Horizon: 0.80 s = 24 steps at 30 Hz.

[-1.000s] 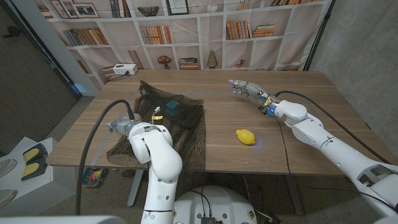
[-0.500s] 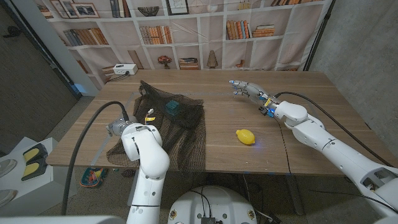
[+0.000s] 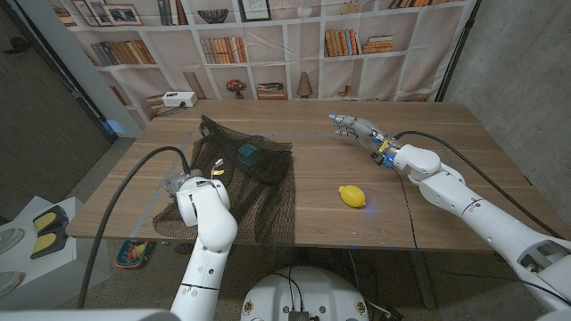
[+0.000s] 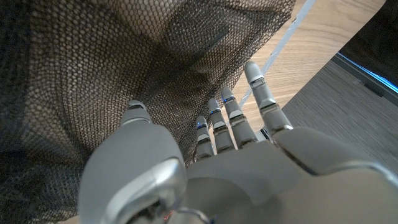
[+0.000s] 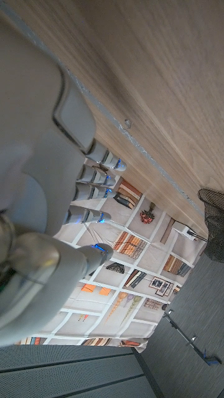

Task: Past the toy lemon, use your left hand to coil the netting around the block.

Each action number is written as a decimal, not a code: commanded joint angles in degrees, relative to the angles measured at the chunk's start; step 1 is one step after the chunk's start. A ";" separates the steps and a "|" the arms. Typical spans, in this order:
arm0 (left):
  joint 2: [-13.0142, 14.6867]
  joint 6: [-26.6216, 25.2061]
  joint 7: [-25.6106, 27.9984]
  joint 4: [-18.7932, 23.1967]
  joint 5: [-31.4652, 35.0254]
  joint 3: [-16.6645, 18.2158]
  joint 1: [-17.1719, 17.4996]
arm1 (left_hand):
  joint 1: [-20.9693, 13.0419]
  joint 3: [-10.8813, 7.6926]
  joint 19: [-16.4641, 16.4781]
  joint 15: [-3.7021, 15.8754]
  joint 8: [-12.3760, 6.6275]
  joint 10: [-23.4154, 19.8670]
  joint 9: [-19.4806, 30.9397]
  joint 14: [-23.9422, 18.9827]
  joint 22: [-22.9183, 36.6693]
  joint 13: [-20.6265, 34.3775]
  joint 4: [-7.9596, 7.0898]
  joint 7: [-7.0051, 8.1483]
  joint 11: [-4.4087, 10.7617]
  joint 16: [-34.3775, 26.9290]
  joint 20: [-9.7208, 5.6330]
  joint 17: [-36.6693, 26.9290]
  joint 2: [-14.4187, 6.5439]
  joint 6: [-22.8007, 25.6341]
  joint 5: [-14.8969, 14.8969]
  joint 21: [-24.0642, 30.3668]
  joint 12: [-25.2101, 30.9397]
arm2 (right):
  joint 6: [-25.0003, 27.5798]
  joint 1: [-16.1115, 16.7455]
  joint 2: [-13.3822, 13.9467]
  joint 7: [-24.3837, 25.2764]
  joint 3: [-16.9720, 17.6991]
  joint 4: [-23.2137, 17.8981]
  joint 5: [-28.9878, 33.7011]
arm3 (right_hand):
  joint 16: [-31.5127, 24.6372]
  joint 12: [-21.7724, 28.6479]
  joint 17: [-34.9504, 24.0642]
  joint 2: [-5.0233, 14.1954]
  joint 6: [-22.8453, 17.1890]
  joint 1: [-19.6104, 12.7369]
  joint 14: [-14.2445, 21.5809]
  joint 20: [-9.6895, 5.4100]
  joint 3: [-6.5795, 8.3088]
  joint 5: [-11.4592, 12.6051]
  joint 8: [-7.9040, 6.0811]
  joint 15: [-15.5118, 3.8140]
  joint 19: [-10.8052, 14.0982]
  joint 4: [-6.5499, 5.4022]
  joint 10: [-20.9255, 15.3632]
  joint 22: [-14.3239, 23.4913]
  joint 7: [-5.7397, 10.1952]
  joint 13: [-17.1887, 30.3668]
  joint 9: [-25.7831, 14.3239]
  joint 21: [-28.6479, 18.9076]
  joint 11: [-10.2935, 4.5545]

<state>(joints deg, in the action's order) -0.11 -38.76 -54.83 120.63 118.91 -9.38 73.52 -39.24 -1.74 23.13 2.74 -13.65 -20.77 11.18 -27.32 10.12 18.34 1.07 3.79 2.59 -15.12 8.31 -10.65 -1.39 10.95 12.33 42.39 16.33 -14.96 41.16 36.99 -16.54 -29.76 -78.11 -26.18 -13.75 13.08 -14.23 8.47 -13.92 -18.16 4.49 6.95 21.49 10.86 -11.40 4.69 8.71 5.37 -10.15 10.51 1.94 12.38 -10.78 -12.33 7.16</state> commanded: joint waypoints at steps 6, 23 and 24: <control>6.97 -5.11 -1.44 -6.75 -5.74 -3.15 -3.12 | -3.09 -2.01 4.71 1.86 -1.98 -4.87 0.29 -5.05 0.13 -0.67 1.64 -0.30 0.09 -0.97 -1.88 -0.10 -2.32 7.55 0.19 0.48 1.16 | 0.18 -1.30 -0.76 0.00 -0.55 1.43 0.59 | -0.24 -0.26 -0.18 -0.01 -0.25 0.18 0.10 0.18 -0.01 -0.04 0.15 0.30 0.17 0.04 -0.17 0.12 -0.01 0.34 -0.31 0.05 0.04; 10.52 -10.29 6.07 -9.08 -3.45 -7.52 -3.61 | -22.78 -25.22 10.86 10.34 -7.77 -39.63 2.42 -41.73 2.11 3.32 6.69 -2.68 8.65 -11.29 -9.50 -7.59 -9.56 38.51 -2.20 6.27 13.55 | 1.29 -1.47 -0.77 0.94 -0.77 0.59 1.09 | -0.22 -0.26 -0.16 0.03 -0.09 0.16 0.16 0.19 0.00 -0.04 0.20 0.31 0.11 0.09 -0.21 0.12 -0.03 0.35 -0.31 0.08 0.00; 10.57 -10.16 6.09 -8.76 -2.93 -7.61 -3.57 | -22.86 -25.26 9.83 10.29 -7.94 -39.31 2.73 -41.48 2.23 4.06 6.51 -2.91 8.70 -11.37 -9.33 -8.23 -9.57 38.97 -2.14 6.32 14.00 | 1.04 -1.51 -0.81 0.87 -0.77 0.70 1.14 | -0.22 -0.26 -0.15 0.03 -0.09 0.15 0.15 0.21 0.01 -0.03 0.20 0.32 0.11 0.10 -0.21 0.12 -0.03 0.35 -0.31 0.08 0.03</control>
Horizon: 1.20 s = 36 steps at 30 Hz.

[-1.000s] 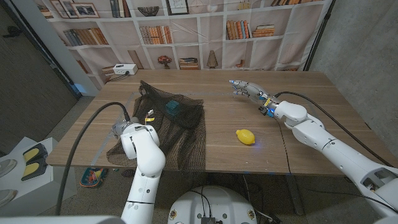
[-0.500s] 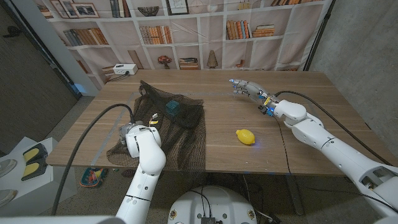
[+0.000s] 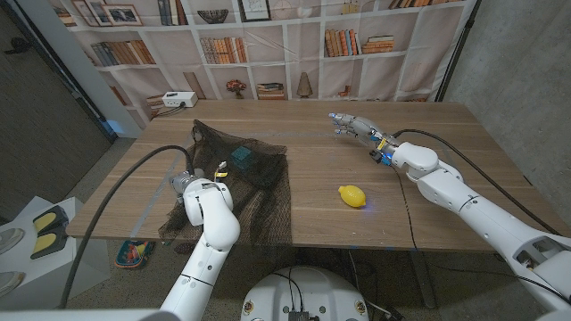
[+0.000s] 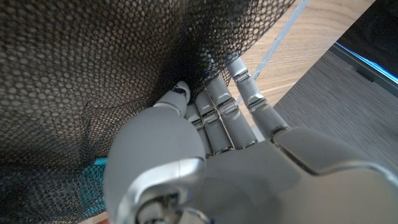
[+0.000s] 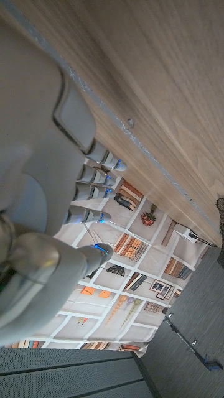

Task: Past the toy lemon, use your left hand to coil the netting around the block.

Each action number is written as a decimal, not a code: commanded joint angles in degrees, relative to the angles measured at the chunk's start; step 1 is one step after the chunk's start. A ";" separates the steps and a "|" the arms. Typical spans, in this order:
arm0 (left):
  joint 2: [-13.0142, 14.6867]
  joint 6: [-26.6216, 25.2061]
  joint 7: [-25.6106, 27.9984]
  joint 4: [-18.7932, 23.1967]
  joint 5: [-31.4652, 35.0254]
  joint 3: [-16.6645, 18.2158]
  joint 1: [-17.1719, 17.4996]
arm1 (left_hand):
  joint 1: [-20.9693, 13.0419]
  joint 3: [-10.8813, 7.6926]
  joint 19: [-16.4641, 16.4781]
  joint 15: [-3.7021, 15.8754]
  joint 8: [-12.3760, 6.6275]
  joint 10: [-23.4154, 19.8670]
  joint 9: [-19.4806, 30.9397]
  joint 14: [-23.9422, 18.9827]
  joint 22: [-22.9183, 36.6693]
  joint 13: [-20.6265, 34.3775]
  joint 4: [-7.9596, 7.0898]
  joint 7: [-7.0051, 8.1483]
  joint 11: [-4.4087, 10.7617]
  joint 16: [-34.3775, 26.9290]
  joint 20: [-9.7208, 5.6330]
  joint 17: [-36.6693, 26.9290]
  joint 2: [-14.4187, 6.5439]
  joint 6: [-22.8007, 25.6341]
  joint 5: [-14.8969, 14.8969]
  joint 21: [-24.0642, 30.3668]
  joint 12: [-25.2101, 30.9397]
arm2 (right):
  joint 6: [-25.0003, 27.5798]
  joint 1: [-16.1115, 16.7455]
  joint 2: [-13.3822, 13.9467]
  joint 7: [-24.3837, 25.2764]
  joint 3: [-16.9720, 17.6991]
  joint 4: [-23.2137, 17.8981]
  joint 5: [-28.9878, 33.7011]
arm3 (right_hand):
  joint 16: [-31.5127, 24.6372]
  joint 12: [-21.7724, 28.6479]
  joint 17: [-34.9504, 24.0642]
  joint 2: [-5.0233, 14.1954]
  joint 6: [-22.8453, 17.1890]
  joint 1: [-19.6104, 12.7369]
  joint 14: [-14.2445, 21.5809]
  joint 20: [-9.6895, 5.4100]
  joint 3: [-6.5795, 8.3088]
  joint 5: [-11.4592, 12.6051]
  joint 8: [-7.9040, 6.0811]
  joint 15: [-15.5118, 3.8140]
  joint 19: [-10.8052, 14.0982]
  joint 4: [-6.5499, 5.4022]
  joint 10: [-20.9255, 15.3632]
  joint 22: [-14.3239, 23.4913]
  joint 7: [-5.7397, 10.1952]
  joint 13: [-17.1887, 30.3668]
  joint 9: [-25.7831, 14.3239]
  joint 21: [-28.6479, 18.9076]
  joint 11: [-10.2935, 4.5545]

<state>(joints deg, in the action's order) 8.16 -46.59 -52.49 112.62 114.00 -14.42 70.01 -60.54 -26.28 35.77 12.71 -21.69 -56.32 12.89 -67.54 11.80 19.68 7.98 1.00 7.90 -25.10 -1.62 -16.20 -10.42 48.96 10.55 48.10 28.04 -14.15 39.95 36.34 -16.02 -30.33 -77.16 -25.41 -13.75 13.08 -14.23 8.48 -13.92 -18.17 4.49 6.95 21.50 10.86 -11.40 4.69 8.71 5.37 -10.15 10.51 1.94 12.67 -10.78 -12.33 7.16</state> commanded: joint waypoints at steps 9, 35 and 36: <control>1.64 -0.87 6.49 3.61 4.66 -2.48 0.33 | -1.49 -0.61 -5.13 0.34 0.07 -2.38 2.57 -0.36 1.09 6.38 -1.56 0.18 3.20 -2.16 1.36 -5.88 -0.59 0.74 0.01 1.79 4.35 | -0.02 -0.31 -0.33 0.62 -0.11 -0.13 0.38 | -0.20 -0.27 -0.14 0.07 -0.17 0.12 0.18 0.14 0.04 -0.02 0.15 0.40 0.15 0.13 -0.20 0.12 -0.07 0.06 -0.31 0.06 -0.01; 1.67 -1.98 32.23 8.12 -5.78 -4.25 -0.61 | -2.55 0.27 -7.35 0.48 -3.24 0.94 10.84 2.80 1.71 22.21 -3.47 0.04 3.01 -6.04 2.09 -19.51 0.01 1.56 3.12 8.22 12.86 | -0.48 -0.60 -0.99 1.37 0.00 0.67 0.48 | -0.14 -0.29 -0.12 0.10 -0.07 0.08 0.16 0.10 0.07 -0.03 0.17 0.39 0.15 0.19 -0.16 0.12 0.00 0.10 -0.31 0.07 0.09; 1.73 -2.06 32.72 7.99 -6.53 -4.30 -1.04 | -2.61 0.25 -7.27 0.48 -3.35 0.87 11.02 2.76 1.70 22.50 -3.46 -0.13 3.02 -6.12 2.04 -19.76 0.02 1.61 3.14 8.39 13.03 | -0.56 -0.63 -1.00 1.36 -0.02 0.72 0.53 | -0.14 -0.28 -0.12 0.09 -0.06 0.10 0.16 0.12 0.06 -0.03 0.17 0.39 0.16 0.19 -0.18 0.12 -0.01 0.10 -0.31 0.07 0.09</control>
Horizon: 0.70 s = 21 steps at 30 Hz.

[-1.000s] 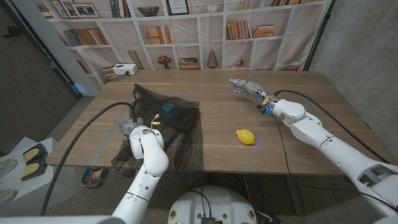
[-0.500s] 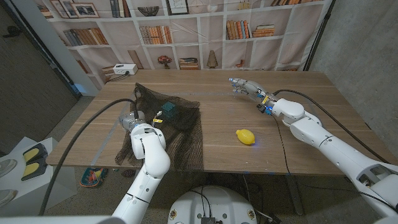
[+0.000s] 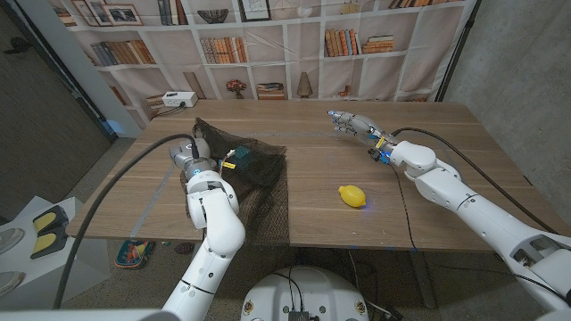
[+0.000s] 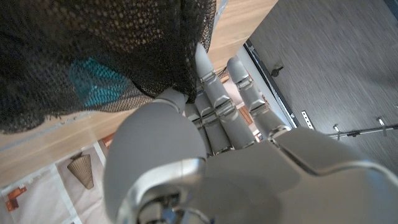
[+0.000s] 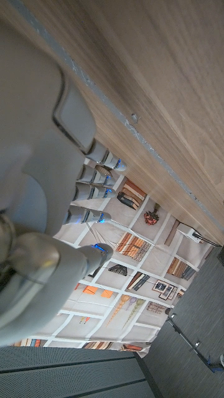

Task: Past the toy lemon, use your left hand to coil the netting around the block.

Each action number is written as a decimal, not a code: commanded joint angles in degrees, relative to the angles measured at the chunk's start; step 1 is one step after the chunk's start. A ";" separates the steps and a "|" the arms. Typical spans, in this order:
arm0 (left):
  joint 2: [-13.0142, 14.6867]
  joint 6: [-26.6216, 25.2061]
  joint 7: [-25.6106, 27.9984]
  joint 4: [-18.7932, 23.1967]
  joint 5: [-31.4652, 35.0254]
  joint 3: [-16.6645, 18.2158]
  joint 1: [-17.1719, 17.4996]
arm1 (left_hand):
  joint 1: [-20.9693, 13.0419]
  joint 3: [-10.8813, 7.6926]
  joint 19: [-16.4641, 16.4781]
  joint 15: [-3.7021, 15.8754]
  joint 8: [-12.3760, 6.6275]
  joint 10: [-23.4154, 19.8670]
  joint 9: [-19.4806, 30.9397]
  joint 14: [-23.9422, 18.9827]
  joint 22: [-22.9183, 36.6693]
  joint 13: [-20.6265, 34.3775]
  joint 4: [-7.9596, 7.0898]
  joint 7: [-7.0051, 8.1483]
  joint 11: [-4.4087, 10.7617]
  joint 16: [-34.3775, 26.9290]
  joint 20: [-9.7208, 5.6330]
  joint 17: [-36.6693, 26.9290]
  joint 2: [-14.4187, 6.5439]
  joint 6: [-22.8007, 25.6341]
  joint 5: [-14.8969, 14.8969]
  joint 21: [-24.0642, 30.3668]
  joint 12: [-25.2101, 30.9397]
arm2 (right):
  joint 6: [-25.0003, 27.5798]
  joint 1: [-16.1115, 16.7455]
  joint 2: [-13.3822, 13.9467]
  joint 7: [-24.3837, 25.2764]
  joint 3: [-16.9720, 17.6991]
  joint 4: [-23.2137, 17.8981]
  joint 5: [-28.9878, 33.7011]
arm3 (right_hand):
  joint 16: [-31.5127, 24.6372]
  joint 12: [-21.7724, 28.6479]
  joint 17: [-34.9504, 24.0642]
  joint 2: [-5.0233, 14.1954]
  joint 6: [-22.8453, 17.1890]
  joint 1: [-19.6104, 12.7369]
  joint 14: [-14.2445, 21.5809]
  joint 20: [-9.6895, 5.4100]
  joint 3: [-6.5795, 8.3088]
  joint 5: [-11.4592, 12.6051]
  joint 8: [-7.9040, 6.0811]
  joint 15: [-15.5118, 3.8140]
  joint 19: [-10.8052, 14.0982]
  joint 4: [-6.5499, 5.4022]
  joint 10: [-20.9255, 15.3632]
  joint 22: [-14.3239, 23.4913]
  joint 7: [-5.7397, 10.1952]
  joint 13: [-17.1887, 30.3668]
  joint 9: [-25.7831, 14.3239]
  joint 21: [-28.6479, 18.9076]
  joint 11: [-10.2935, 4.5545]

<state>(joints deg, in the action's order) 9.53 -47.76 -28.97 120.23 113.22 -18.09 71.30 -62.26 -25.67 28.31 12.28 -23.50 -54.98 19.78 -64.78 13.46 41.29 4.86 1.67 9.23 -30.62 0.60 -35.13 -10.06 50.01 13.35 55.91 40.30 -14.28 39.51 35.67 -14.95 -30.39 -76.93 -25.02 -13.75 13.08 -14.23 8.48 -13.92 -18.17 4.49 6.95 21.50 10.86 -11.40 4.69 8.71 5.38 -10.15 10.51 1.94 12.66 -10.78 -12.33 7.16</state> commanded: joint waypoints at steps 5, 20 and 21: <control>1.51 -1.01 11.52 -1.32 -8.86 -1.31 -5.01 | -1.23 -0.55 0.31 0.91 -1.95 -0.51 5.07 -0.12 -0.06 2.33 -0.20 -1.10 1.30 -0.89 -0.32 -2.06 -0.28 0.54 0.38 1.38 1.50 | 0.10 0.16 -0.28 1.07 0.33 0.01 -0.06 | -0.13 -0.29 -0.12 0.04 -0.02 0.15 0.13 0.14 0.02 -0.04 0.19 0.34 0.15 0.18 -0.16 0.12 0.01 0.11 -0.31 0.07 -0.02; 5.99 -2.68 7.16 -12.82 -16.32 -5.03 -19.41 | -1.56 -0.91 0.15 0.84 -1.78 -0.66 5.22 0.14 -0.42 2.52 -0.01 -1.71 0.61 -0.97 -0.48 -4.18 0.07 0.98 0.09 2.89 1.21 | 0.76 1.50 0.53 2.86 1.37 -0.52 -0.55 | -0.11 -0.31 -0.11 -0.07 -0.05 0.23 0.18 0.22 -0.05 -0.07 0.16 0.34 0.12 0.20 -0.12 0.11 0.05 0.13 -0.31 0.09 -0.03; 6.32 -2.86 7.02 -13.67 -17.21 -5.38 -20.38 | -1.56 -0.93 0.19 0.84 -1.84 -0.72 5.20 0.16 -0.44 2.51 -0.01 -1.77 0.65 -0.95 -0.51 -4.26 0.06 1.23 0.07 2.97 1.21 | 0.48 1.48 0.58 2.77 1.35 -0.34 -0.42 | -0.11 -0.31 -0.11 -0.07 -0.06 0.23 0.19 0.24 -0.05 -0.07 0.15 0.35 0.12 0.20 -0.11 0.11 0.07 0.13 -0.31 0.09 0.01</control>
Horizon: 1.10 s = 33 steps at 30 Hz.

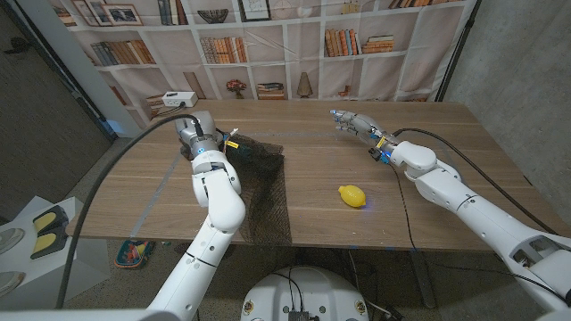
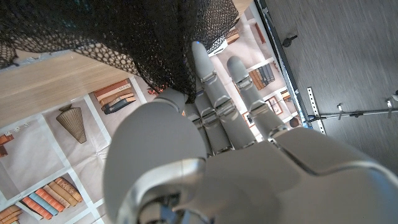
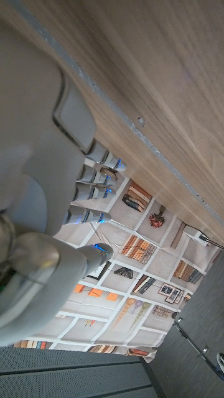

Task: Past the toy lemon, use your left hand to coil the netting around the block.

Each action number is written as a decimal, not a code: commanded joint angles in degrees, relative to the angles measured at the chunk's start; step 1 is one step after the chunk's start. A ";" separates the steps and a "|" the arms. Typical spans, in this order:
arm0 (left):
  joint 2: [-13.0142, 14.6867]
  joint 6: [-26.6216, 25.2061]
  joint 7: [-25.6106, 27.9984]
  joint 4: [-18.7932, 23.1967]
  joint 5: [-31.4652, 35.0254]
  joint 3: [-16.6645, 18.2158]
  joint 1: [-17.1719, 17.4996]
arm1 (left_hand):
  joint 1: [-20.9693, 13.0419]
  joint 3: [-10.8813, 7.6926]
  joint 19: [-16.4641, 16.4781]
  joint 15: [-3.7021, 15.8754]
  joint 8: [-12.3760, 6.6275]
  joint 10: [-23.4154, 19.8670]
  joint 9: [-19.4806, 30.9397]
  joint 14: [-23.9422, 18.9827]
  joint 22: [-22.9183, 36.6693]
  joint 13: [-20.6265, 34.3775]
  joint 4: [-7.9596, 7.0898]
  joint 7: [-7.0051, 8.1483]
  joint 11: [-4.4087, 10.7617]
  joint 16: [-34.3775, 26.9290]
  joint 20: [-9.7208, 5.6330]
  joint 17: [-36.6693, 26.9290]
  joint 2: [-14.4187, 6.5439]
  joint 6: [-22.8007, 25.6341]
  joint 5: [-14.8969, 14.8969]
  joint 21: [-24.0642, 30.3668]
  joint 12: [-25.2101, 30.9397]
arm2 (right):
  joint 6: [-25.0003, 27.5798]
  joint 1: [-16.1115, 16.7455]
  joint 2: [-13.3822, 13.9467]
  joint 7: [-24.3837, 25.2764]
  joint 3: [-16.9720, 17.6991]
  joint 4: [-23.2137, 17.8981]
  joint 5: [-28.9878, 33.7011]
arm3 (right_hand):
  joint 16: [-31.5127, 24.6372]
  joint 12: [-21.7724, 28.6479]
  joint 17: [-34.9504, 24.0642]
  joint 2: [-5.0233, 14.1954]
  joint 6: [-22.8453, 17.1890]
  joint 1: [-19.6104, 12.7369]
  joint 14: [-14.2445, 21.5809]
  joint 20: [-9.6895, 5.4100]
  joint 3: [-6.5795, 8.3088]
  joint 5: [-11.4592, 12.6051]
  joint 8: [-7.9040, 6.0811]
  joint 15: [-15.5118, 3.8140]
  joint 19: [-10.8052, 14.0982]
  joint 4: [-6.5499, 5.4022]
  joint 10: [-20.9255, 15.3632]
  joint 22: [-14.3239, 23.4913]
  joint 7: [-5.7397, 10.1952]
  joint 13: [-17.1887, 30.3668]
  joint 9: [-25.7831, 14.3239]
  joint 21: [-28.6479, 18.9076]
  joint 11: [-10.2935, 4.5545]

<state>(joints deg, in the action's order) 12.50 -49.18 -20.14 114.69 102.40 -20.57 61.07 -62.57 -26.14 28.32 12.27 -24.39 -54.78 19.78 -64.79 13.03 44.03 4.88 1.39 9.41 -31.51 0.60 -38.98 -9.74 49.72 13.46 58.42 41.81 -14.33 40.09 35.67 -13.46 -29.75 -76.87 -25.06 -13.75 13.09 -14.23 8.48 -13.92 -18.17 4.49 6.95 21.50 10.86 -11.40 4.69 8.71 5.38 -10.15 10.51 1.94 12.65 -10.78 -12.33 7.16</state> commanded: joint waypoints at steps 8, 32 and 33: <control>5.95 -3.32 -0.48 -15.21 -14.76 -6.89 -18.02 | -1.41 -0.56 0.65 0.86 -0.72 -1.94 4.81 -0.53 -0.25 -1.58 0.31 -1.88 0.17 -0.29 -1.03 -1.21 0.06 2.19 -0.44 1.31 -0.92 | 1.43 1.23 0.70 2.35 1.17 -0.61 -0.74 | -0.08 -0.31 -0.09 -0.13 -0.10 0.23 0.17 0.26 -0.08 -0.09 0.13 0.37 0.15 0.24 -0.12 0.11 0.05 0.14 -0.31 0.08 -0.04; 9.81 -4.57 9.33 -35.68 -46.34 -24.99 -42.70 | -2.34 -0.80 2.23 0.82 2.32 -5.73 1.13 -3.18 -1.12 -7.61 3.14 -2.14 -0.43 -0.74 -2.30 -3.40 1.72 5.54 -2.98 4.49 -3.79 | 0.70 2.29 -0.02 4.69 1.80 0.25 -0.96 | -0.06 -0.29 -0.07 -0.50 -0.12 0.55 0.26 0.44 -0.34 -0.21 0.13 0.53 0.35 0.23 -0.14 0.11 -0.10 0.18 -0.31 0.02 0.07; 9.42 -4.55 9.41 -37.70 -47.17 -26.26 -44.02 | -2.29 -0.77 2.17 0.79 2.53 -5.89 0.94 -3.19 -1.14 -7.83 3.19 -2.15 -0.64 -0.70 -2.35 -3.47 1.79 5.54 -3.02 4.58 -3.91 | 0.78 2.34 -0.01 4.77 1.81 0.22 -0.98 | -0.07 -0.28 -0.07 -0.52 -0.15 0.57 0.28 0.45 -0.36 -0.22 0.11 0.54 0.36 0.23 -0.17 0.11 -0.12 0.18 -0.31 0.01 0.14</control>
<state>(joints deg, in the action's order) 21.65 -53.74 -14.12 88.67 66.75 -37.59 27.97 -64.31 -26.77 30.28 13.00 -22.20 -58.21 19.78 -67.39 11.86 36.58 7.61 1.02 7.44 -32.12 -1.35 -42.09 -8.00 52.64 10.56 62.34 38.27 -13.47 41.78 35.83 -9.83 -28.29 -76.63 -25.86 -13.75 13.08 -14.10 7.94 -13.92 -17.63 4.50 7.00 21.34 10.86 -11.40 4.70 8.75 5.54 -10.15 10.51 1.94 12.64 -10.78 -12.33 7.16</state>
